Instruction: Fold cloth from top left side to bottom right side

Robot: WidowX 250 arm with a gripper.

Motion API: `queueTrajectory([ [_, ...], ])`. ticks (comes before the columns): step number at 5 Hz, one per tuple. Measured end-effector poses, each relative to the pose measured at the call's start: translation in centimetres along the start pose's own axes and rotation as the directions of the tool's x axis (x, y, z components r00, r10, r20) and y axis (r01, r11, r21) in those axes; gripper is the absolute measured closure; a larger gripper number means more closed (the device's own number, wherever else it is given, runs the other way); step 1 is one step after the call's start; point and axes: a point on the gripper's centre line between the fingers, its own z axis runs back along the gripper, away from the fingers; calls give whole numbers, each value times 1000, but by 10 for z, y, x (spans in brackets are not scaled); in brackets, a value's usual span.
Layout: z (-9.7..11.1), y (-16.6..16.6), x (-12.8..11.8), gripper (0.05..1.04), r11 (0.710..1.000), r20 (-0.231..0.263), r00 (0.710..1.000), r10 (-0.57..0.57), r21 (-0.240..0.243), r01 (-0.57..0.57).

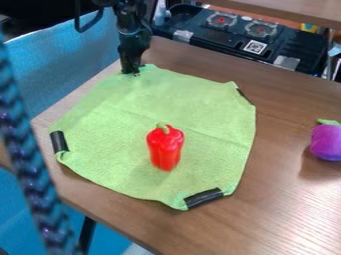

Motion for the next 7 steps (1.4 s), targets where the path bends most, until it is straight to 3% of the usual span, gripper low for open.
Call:
queueTrajectory([
  [1, 0, 0, 2, 1032, 1000, 15, 1000, -1, -5, 1],
  [2, 5, -6, 6, 1033, 999, 60, 998, 10, -31, -8],
  [4, 57, -4, 11, 1033, 999, 291, 956, -49, 1, 51],
  [5, 71, -13, 6, 1033, 994, 308, 947, -97, -9, 105],
  [6, 56, -52, -7, 1033, 976, 246, 957, -155, -112, 187],
  [7, 81, -72, -5, 1033, 962, 244, 945, -218, -111, 251],
])
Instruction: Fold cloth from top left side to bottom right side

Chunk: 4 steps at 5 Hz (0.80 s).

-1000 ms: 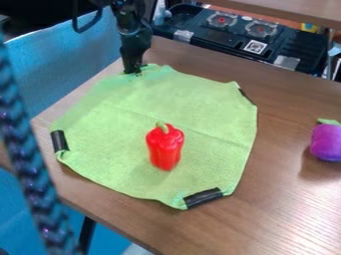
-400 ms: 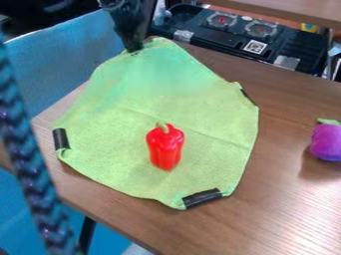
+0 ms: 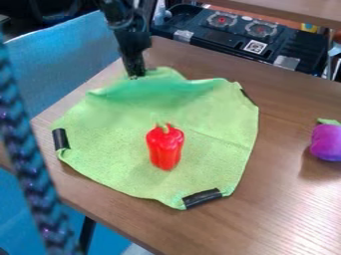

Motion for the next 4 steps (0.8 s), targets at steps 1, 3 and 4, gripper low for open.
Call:
queueTrajectory([
  [1, 13, -15, 1, 1033, 999, 17, 1000, -4, -39, 4],
  [3, 68, -45, 20, 1033, 995, 123, 992, -9, -95, 21],
  [4, 77, -66, 26, 1033, 991, 136, 990, -47, -116, 63],
])
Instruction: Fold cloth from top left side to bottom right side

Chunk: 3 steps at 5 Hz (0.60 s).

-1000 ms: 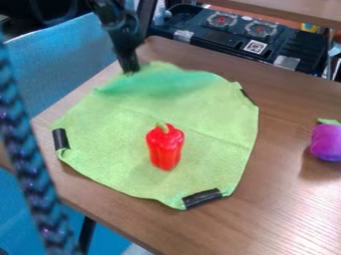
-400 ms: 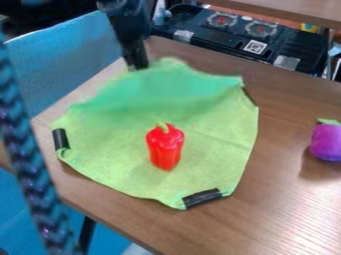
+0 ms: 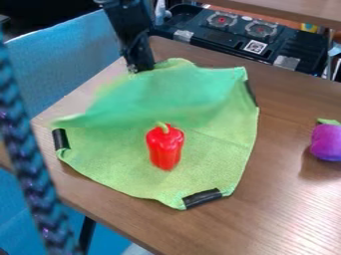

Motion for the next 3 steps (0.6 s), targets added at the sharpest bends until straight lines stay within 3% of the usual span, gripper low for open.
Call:
queueTrajectory([
  [2, -1, -50, 7, 1033, 995, -10, 996, -89, -44, 88],
  [3, 6, -64, 10, 1033, 993, 8, 994, -113, -36, 114],
])
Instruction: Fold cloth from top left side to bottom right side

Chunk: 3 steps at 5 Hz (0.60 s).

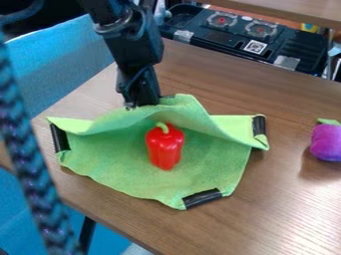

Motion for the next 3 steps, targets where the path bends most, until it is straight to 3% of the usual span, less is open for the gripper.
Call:
queueTrajectory([
  [2, 9, -11, 2, 1014, 1000, 19, 1000, -10, -8, 11],
  [3, 5, -15, 1, 863, 1000, 1, 1000, -28, -14, 28],
])
